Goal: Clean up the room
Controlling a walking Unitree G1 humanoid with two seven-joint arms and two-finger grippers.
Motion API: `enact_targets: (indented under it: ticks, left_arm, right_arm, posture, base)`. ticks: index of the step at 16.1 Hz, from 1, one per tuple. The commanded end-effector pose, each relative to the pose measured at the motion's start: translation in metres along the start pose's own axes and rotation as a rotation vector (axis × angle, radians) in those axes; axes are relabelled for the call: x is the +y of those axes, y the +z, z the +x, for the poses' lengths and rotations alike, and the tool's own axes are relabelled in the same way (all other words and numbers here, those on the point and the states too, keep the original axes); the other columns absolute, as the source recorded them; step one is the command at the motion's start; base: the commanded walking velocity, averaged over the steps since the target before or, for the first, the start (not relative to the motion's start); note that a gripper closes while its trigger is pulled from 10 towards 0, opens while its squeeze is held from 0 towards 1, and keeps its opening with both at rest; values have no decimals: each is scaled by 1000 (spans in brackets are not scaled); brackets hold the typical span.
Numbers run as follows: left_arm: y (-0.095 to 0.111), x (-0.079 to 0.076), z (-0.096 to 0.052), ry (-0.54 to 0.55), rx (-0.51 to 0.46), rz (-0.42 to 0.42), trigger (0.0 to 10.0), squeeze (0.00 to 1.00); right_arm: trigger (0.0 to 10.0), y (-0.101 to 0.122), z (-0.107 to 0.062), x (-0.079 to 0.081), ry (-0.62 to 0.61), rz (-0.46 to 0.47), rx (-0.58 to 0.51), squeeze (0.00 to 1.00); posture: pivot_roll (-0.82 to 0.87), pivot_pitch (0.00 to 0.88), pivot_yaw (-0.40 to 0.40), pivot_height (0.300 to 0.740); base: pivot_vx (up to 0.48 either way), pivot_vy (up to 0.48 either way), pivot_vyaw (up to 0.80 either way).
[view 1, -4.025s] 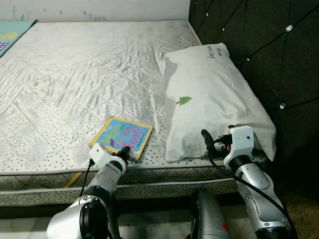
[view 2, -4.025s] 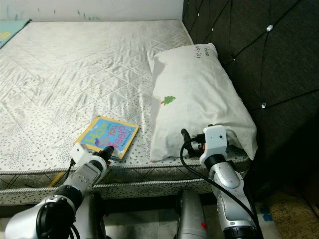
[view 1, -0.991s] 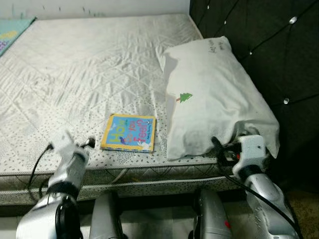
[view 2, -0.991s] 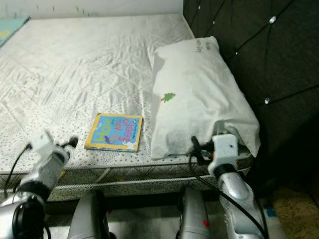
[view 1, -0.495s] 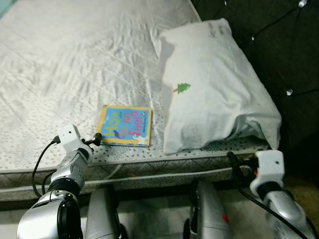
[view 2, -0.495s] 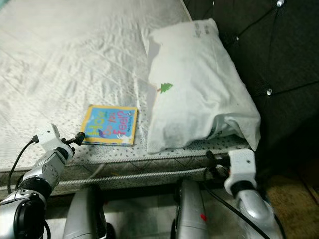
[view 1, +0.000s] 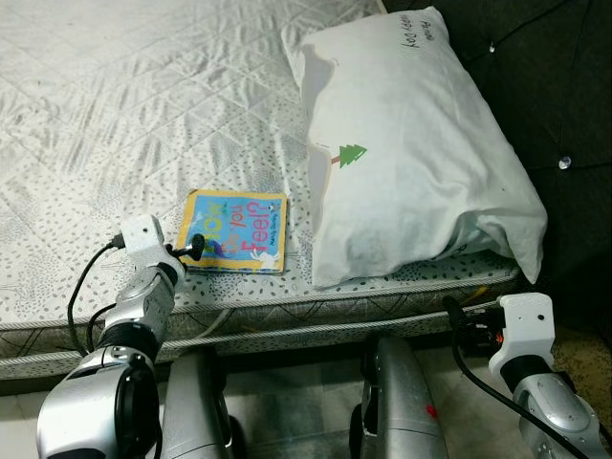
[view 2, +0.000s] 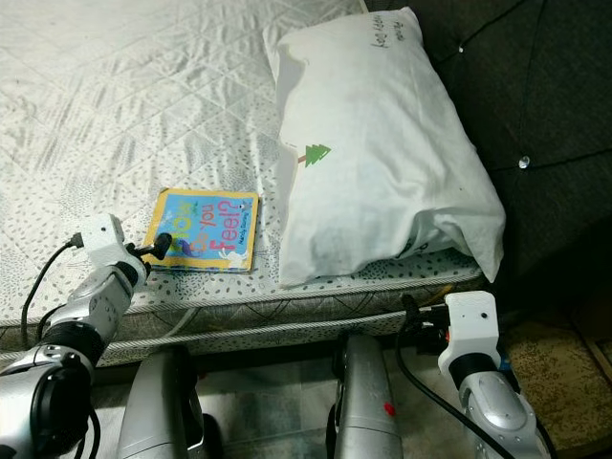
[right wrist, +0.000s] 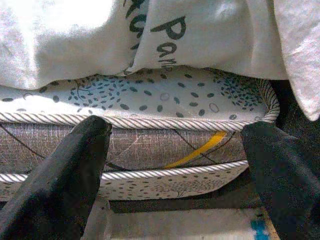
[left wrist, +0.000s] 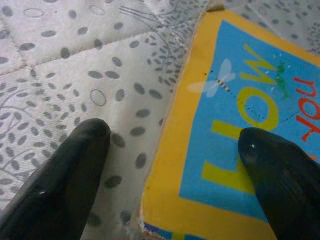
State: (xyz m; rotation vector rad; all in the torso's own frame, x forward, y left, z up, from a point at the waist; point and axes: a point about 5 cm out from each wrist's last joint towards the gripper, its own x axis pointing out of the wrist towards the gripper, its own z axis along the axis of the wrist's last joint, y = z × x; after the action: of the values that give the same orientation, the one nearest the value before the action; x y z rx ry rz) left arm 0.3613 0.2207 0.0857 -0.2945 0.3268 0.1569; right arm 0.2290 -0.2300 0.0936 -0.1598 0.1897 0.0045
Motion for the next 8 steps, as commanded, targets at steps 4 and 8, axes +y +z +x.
enact_targets:
  ticks: [4,8]
  left_arm:
    - [-12,-1,-1,-4,45,18,10000,0]
    - [-15,-7,-1,-15,56,16,10000,0]
  right_arm:
    - [10000,5,3,-4,-18,-3,-12,0]
    - [10000,6,5,-3,-20,0,-18,0]
  posture:
    - [-227,220,0,541]
    - [-227,215,2,541]
  base:
    - [0,0,0]
    - [0,0,0]
